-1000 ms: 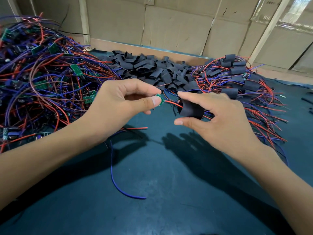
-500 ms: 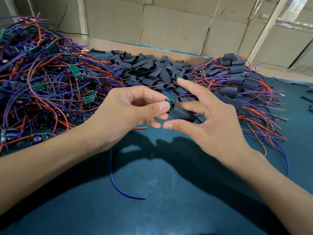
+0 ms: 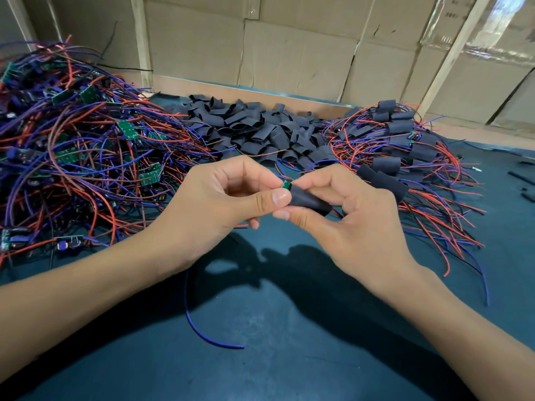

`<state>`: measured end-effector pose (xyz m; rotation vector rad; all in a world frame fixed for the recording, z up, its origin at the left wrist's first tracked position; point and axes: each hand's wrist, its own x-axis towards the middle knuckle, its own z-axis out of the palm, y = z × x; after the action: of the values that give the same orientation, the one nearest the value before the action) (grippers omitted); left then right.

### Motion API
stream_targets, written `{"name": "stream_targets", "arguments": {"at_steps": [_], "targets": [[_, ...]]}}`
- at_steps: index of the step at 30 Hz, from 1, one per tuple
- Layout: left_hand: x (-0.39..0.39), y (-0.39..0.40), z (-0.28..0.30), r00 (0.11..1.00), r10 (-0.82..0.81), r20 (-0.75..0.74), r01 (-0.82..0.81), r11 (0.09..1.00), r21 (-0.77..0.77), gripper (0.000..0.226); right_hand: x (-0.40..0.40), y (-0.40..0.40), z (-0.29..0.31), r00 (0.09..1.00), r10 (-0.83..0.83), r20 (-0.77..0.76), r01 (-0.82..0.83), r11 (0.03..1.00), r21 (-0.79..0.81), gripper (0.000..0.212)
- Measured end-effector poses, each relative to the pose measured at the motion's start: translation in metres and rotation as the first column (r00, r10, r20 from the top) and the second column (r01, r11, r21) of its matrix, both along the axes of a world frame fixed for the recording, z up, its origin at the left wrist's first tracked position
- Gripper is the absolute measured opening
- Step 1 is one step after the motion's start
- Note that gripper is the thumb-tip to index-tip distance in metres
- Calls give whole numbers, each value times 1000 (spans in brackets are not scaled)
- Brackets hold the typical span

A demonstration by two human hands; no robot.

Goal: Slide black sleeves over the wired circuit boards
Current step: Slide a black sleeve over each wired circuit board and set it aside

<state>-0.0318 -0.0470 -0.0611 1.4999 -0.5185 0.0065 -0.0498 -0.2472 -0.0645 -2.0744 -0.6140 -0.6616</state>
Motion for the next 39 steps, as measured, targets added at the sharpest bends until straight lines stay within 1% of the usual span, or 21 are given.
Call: {"name": "stream_targets", "arguments": {"at_steps": [2, 4, 8, 10, 11, 13, 14, 15, 16, 17, 19, 20, 22, 23, 25, 26, 27, 29, 32, 35, 39], "targets": [[-2, 0, 2, 994, 16, 111, -21, 999, 40, 7, 1, -4, 1, 1000, -10, 24, 10, 1000, -6, 28], [-4, 1, 4, 983, 33, 181, -47, 996, 78, 12, 2, -8, 3, 999, -14, 44, 15, 1000, -16, 30], [-6, 1, 4, 972, 42, 232, -70, 991, 112, 11, 2, -10, 6, 996, 6, 94, 1, 997, -73, 33], [-4, 1, 5, 976, 31, 217, -57, 992, 115, 11, 2, -13, 7, 994, 36, 105, -24, 993, -113, 33], [-3, 2, 5, 982, 11, 187, -36, 991, 127, 12, 2, -15, 8, 993, 64, 101, -47, 985, -165, 33], [1, 5, 5, 988, -76, 133, 50, 980, 192, 14, 4, -22, 11, 987, 115, 113, -68, 932, -357, 36], [2, 8, 5, 982, -124, 146, 84, 964, 253, 16, 6, -27, 13, 979, 129, 155, -43, 886, -462, 36], [3, 11, 4, 963, -158, 216, 76, 936, 343, 19, 10, -34, 16, 967, 130, 217, 5, 849, -529, 35], [5, 15, 4, 921, -186, 343, 9, 890, 457, 24, 15, -42, 20, 954, 103, 281, 70, 837, -543, 33], [8, 20, 5, 843, -215, 494, -115, 823, 556, 28, 19, -53, 25, 942, 39, 333, 144, 849, -507, 30], [19, 32, 9, 650, -251, 717, -405, 684, 607, 30, 27, -79, 34, 909, -171, 379, 313, 881, -355, 28], [26, 39, 12, 617, -231, 752, -501, 621, 602, 33, 31, -93, 37, 884, -272, 381, 390, 878, -279, 27], [41, 57, 13, 688, -104, 719, -619, 433, 655, 44, 39, -118, 38, 813, -432, 389, 521, 839, -158, 25], [49, 65, 12, 739, -23, 673, -641, 282, 714, 51, 43, -127, 37, 775, -489, 400, 575, 809, -126, 25], [57, 77, 7, 808, 79, 584, -584, -26, 812, 65, 51, -137, 32, 742, -529, 412, 632, 758, -163, 28], [59, 79, 2, 813, 82, 576, -567, -110, 816, 66, 55, -140, 29, 756, -527, 388, 633, 740, -228, 29], [60, 79, -1, 804, 71, 591, -578, -145, 803, 65, 58, -140, 25, 775, -534, 338, 627, 718, -302, 29], [63, 73, -5, 777, 66, 626, -611, -163, 775, 56, 62, -138, 16, 794, -569, 214, 600, 673, -432, 27], [63, 65, -4, 785, 13, 619, -603, -208, 770, 36, 63, -132, 9, 771, -633, 76, 562, 620, -548, 32], [65, 68, -4, 779, -26, 627, -621, -173, 764, 27, 62, -127, 11, 750, -656, 81, 606, 633, -483, 38], [66, 70, -8, 744, -103, 660, -667, -180, 723, 29, 52, -110, 18, 798, -568, 202, 603, 740, -299, 34]]}}
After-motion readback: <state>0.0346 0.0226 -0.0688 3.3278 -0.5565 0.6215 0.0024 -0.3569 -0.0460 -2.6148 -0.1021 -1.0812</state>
